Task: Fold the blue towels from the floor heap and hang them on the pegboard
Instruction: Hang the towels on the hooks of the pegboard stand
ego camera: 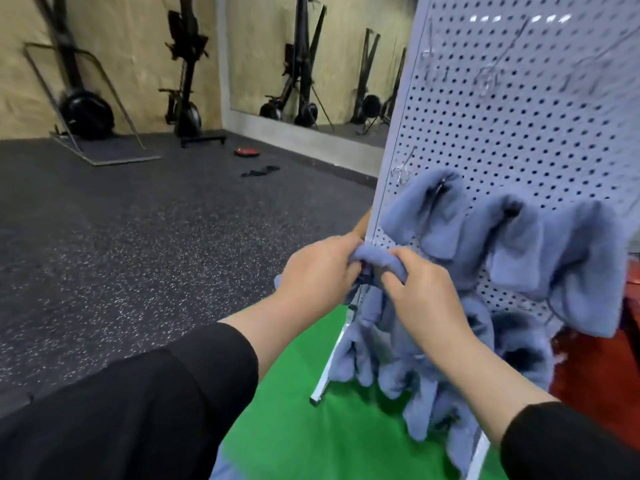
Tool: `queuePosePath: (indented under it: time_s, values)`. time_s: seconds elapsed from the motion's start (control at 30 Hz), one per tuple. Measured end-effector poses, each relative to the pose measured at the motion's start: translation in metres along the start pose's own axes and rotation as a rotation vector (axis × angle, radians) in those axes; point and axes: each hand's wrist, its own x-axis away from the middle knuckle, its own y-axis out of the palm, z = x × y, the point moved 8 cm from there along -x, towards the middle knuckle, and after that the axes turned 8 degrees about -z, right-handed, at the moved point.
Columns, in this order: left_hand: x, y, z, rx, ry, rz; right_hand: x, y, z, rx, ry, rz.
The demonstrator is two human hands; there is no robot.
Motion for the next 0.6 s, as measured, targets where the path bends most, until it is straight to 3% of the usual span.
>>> queuePosePath:
  time_s: [0.27,0.37,0.6]
  values:
    - [-0.047,-0.059,0.009,0.112,-0.04,0.141,-0.041,-0.053,-0.03,-0.232,-0.047,0.105]
    - [-0.055,-0.062,0.001,0.114,-0.054,0.109,-0.055,-0.067,-0.036,-0.246,-0.032,0.138]
    - [-0.077,-0.083,0.022,0.225,-0.032,0.217,-0.077,-0.11,-0.043,-0.164,-0.07,0.185]
